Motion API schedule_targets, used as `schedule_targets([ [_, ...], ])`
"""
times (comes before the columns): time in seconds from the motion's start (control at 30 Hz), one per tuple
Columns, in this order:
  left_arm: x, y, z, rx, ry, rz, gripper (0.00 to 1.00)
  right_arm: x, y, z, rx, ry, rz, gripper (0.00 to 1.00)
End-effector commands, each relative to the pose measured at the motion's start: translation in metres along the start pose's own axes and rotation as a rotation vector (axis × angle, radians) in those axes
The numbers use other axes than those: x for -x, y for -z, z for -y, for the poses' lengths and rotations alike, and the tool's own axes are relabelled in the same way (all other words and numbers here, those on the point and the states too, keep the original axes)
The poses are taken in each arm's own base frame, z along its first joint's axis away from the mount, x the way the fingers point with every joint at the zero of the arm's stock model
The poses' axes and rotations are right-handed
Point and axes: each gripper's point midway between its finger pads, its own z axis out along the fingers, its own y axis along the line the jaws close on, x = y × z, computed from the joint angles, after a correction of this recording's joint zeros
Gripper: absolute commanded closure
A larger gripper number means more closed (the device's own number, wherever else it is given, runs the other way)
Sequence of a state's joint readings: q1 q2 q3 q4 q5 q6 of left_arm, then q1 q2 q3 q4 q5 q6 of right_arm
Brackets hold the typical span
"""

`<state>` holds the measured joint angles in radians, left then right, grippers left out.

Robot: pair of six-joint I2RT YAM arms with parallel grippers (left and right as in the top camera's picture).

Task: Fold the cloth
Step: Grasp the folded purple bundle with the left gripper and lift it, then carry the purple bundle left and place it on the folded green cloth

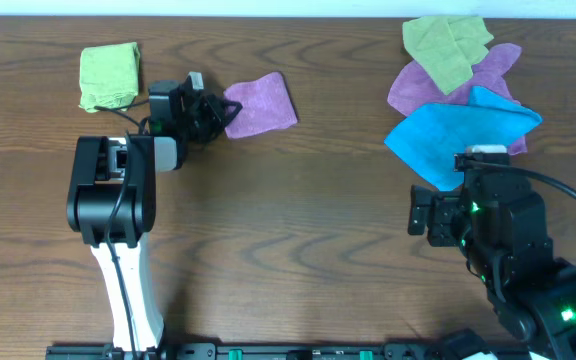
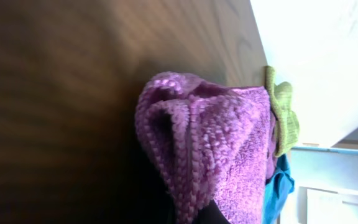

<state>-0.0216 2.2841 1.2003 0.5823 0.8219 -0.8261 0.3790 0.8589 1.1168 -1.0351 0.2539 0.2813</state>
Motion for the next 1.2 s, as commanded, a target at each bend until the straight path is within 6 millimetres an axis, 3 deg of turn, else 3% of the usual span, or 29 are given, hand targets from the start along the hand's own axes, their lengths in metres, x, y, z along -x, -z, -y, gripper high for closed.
schedule_targets([
  [0.0, 0.024, -0.003, 0.037, -0.089, -0.091, 0.006, 0.94, -0.001, 0.001, -0.001, 0.004, -0.018, -0.001, 0.01],
  [0.23, 0.08, 0.014, 0.135, -0.228, -0.274, 0.102, 0.94, -0.001, 0.001, -0.001, 0.004, -0.018, -0.001, 0.01],
  [0.33, 0.106, 0.036, 0.155, -0.153, -0.348, 0.158, 0.94, -0.001, 0.001, -0.001, 0.004, -0.018, -0.001, 0.01],
  [0.43, 0.142, 0.085, 0.129, 0.126, -0.323, 0.283, 0.95, -0.001, 0.001, -0.001, 0.003, -0.017, -0.001, 0.01],
  [0.53, 0.172, 0.143, 0.113, 0.244, -0.247, 0.396, 0.94, 0.0, 0.0, -0.001, -0.001, -0.017, -0.001, 0.01],
  [0.63, 0.197, 0.211, 0.081, 0.325, 0.019, 0.53, 0.94, -0.001, -0.003, -0.001, -0.003, -0.014, -0.011, 0.01],
  [0.7, 0.211, 0.245, 0.06, 0.307, 0.187, 0.6, 0.94, -0.001, -0.007, -0.002, -0.007, -0.011, -0.022, 0.01],
  [0.77, 0.221, 0.262, 0.048, 0.296, 0.259, 0.658, 0.94, 0.0, -0.011, -0.004, -0.008, -0.01, -0.026, 0.01],
  [0.87, 0.234, 0.271, 0.044, 0.26, 0.285, 0.749, 0.94, 0.005, -0.016, -0.008, 0.003, -0.026, -0.018, 0.01],
  [1.03, 0.25, 0.268, 0.034, 0.15, 0.428, 0.86, 0.94, 0.01, -0.022, -0.019, 0.046, -0.036, -0.016, 0.01],
  [1.17, 0.263, 0.249, 0.021, 0.0, 0.521, 0.86, 0.94, 0.01, -0.023, -0.021, 0.056, -0.074, -0.022, 0.01],
])
